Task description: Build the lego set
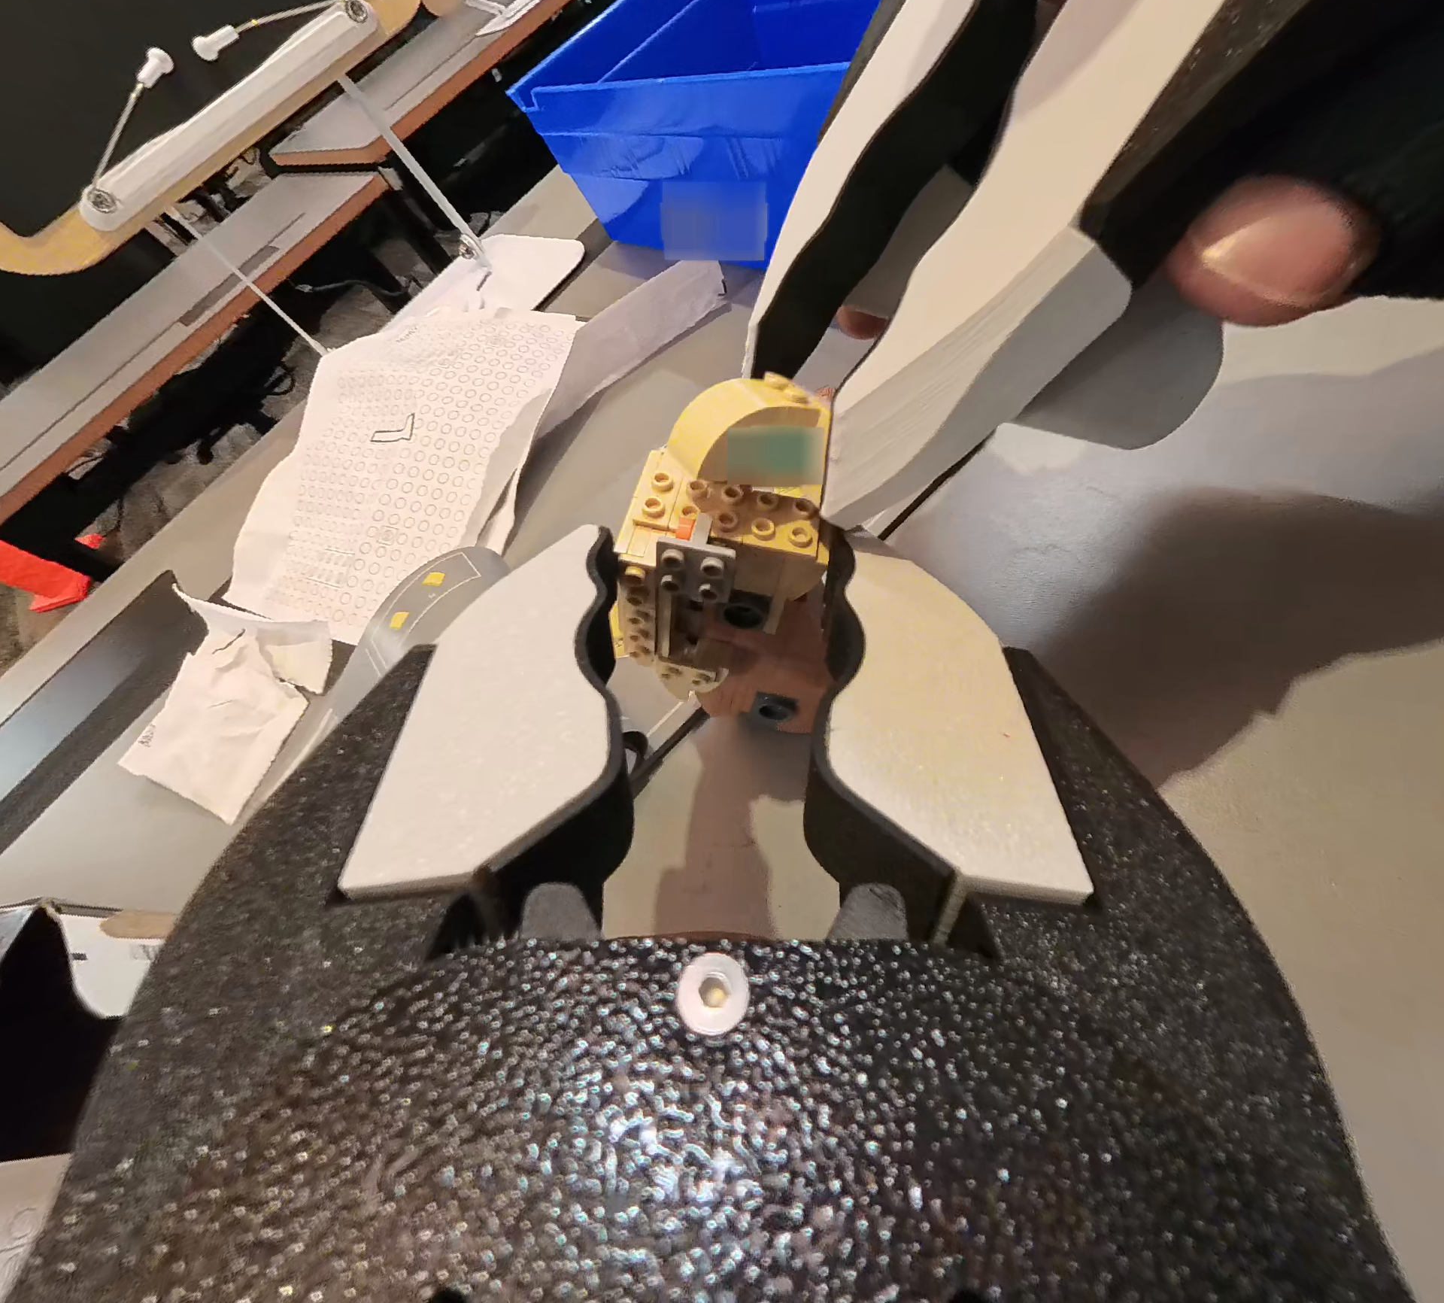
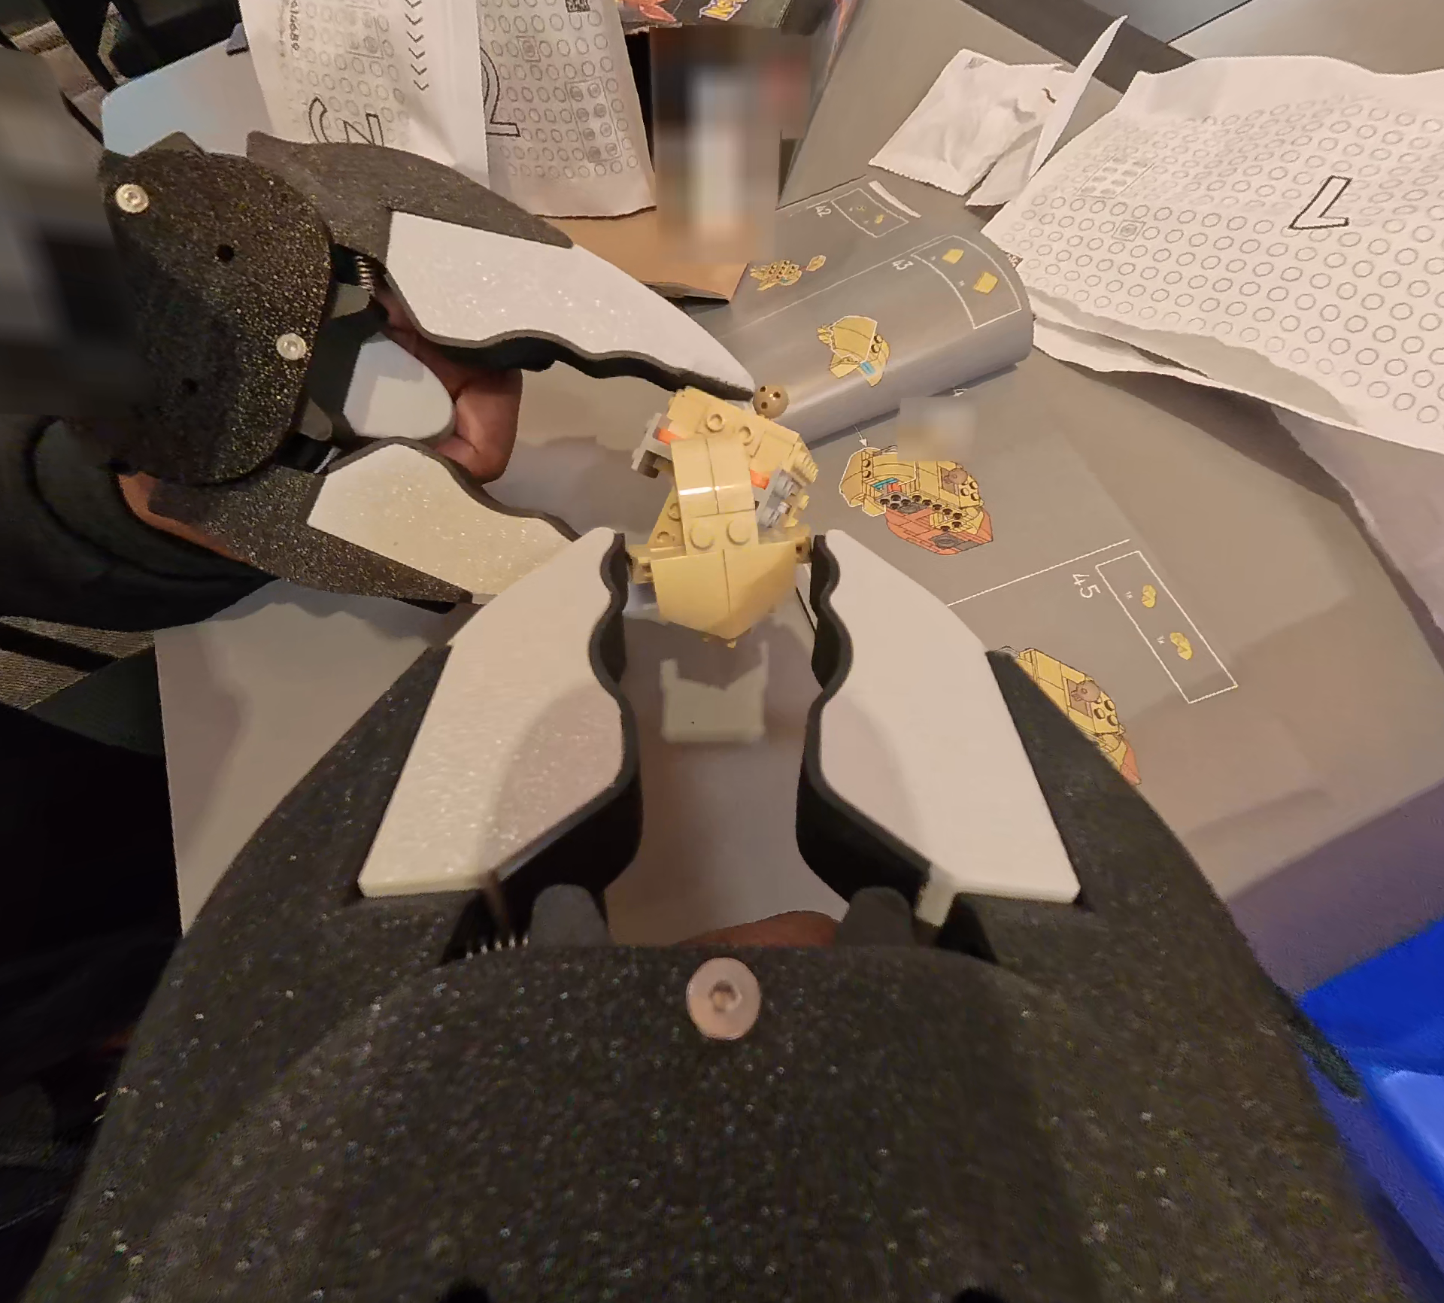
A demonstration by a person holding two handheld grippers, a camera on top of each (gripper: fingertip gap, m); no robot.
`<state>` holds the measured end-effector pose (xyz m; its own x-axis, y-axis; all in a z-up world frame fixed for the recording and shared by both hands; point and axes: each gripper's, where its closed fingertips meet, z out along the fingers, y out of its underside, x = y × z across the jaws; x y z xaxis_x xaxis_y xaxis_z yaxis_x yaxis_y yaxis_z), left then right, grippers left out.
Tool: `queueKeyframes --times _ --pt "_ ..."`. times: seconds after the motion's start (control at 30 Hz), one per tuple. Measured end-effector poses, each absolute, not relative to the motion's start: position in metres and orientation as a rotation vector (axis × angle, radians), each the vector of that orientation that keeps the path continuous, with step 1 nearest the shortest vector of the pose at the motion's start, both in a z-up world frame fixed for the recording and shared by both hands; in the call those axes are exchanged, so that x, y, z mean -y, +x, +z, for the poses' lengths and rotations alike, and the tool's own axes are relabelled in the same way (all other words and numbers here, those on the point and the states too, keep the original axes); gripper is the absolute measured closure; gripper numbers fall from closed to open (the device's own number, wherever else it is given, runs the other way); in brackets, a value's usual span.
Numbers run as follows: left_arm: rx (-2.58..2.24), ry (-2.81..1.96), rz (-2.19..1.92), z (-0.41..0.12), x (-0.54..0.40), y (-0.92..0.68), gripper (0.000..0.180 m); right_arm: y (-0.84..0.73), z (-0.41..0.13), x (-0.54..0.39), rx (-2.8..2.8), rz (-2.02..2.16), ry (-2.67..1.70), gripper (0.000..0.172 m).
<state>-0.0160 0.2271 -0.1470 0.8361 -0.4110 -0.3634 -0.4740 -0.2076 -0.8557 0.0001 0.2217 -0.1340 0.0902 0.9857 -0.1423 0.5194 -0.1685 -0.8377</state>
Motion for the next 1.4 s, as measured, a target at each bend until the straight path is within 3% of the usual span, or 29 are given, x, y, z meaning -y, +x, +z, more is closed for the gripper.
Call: queueKeyframes --times 0.73,1.0,1.4 --pt "-1.03 -1.674 0.531 -0.162 -0.224 0.005 0.129 0.024 -0.17 -0.214 1.347 1.275 -1.97 0.127" --pt "-1.156 -1.721 0.399 -0.182 -0.218 0.019 0.131 0.03 -0.183 -0.21 1.39 1.383 -2.042 0.127" --pt "-1.058 -1.778 -0.042 -0.166 -0.207 0.009 0.125 0.031 -0.191 -0.211 1.404 1.423 -2.077 0.127"
